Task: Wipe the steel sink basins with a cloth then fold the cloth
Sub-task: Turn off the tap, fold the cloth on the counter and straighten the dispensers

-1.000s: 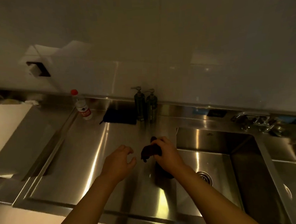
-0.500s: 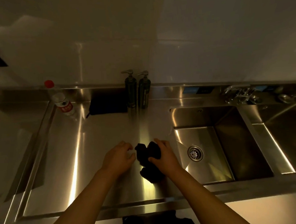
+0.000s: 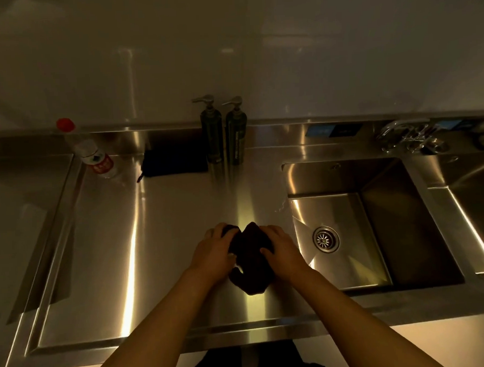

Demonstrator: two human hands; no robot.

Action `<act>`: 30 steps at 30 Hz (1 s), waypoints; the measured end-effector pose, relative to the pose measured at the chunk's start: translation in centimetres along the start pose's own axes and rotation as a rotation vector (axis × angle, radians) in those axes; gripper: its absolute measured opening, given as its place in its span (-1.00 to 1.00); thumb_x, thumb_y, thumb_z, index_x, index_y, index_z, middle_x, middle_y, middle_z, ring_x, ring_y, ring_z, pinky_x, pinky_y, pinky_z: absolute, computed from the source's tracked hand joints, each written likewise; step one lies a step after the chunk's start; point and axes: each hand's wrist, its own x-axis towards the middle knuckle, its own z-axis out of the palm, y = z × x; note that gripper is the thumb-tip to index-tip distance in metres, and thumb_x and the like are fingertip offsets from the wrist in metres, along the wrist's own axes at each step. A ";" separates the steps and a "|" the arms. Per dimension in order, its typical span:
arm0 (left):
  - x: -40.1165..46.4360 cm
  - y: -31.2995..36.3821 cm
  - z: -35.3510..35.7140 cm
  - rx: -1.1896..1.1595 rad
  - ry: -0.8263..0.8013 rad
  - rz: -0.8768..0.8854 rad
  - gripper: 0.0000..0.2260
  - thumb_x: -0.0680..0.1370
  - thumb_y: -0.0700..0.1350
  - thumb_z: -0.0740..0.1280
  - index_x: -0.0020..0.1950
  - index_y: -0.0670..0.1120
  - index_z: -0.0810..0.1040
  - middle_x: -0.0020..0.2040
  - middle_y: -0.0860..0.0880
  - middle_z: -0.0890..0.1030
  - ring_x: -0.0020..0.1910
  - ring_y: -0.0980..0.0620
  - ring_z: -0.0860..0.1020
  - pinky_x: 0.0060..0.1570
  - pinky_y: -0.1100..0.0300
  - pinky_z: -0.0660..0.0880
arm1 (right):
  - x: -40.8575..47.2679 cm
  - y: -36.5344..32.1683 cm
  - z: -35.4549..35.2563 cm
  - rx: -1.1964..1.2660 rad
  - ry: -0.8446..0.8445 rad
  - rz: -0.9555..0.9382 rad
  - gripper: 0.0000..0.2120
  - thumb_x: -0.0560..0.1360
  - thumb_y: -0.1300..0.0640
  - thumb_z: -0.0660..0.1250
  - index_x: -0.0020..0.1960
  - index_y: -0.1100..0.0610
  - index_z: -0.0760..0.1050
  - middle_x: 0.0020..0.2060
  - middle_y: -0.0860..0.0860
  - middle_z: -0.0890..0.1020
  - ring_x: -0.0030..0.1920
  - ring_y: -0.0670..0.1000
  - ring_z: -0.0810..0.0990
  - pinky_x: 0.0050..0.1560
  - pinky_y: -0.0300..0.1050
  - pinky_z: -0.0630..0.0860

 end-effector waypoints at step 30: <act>3.4 2.0 -11.4 -0.178 0.392 -0.079 -0.79 0.66 0.09 0.30 0.07 -0.02 0.59 -0.09 -0.04 0.66 -0.05 -0.08 0.61 -0.04 -0.03 0.56 | 4.2 -2.3 -12.8 0.448 0.365 0.096 -0.90 0.55 0.16 0.39 -0.11 -0.01 0.58 -0.24 -0.05 0.68 -0.23 -0.14 0.66 -0.20 -0.22 0.51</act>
